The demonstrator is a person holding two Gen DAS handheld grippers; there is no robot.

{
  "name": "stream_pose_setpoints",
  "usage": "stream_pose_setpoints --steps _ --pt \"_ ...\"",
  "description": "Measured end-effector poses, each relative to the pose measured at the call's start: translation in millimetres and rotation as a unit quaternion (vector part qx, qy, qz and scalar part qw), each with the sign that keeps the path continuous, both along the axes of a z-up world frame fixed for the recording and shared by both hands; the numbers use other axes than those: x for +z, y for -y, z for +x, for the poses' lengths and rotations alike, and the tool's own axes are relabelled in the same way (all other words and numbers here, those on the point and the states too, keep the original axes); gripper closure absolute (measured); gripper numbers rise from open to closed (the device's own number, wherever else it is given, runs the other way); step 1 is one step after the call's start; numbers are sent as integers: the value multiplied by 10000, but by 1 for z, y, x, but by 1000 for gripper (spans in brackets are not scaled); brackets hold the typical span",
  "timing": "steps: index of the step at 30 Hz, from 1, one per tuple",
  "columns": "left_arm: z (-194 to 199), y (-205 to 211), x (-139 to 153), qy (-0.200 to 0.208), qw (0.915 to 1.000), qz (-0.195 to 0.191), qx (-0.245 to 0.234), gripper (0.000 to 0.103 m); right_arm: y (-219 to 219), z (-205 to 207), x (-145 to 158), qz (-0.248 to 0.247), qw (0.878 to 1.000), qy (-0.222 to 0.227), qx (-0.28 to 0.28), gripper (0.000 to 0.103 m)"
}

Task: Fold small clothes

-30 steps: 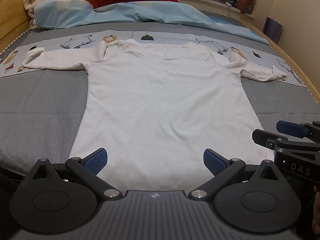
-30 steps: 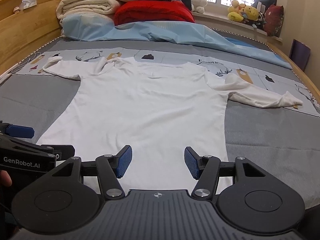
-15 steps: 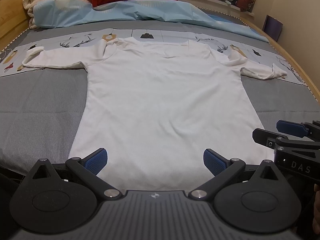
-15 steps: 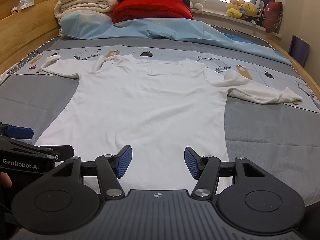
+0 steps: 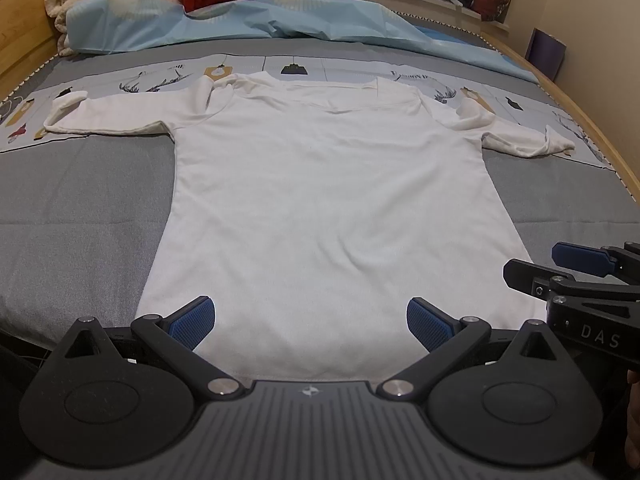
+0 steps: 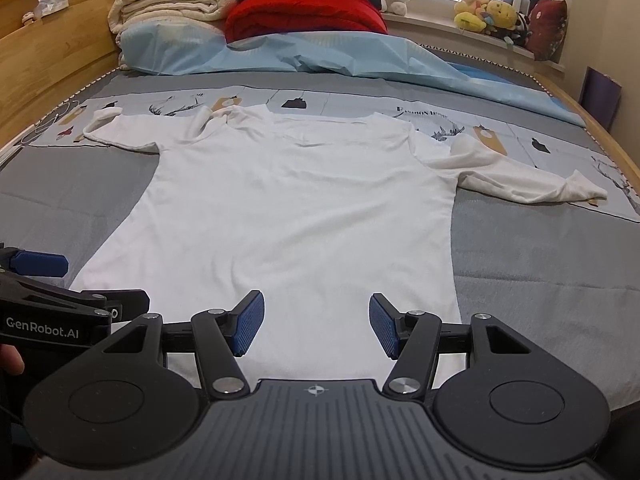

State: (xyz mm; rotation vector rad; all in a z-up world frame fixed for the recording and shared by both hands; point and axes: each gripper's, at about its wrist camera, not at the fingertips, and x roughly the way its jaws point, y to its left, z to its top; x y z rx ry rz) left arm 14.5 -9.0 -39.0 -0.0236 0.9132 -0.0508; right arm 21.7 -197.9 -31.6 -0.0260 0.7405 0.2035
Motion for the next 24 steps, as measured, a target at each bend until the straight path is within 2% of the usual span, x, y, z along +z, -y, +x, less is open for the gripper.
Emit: stream_pose_setpoints --steps 24 --pt "1 1 0 -54 10000 3 -1 1 1 0 1 15 10000 9 -43 43"
